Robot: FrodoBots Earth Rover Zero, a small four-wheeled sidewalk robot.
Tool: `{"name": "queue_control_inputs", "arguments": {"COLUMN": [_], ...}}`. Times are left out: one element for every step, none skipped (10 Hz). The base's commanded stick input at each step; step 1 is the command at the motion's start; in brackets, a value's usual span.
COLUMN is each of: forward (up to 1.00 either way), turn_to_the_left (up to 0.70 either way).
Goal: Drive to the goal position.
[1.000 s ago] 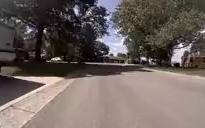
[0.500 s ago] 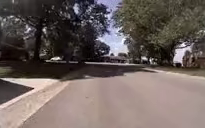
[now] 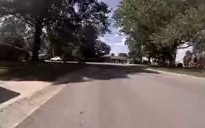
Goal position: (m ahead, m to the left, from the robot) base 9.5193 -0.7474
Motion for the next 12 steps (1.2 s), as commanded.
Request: {"name": "queue_control_inputs", "arguments": {"forward": [1.0,1.0,1.0,1.0,1.0,1.0,1.0,1.0,1.0,1.0,1.0,1.0], "turn_to_the_left": [0.0,0.0,0.0,0.0,0.0,0.0,0.0,0.0,0.0,0.0,0.0,0.0]}}
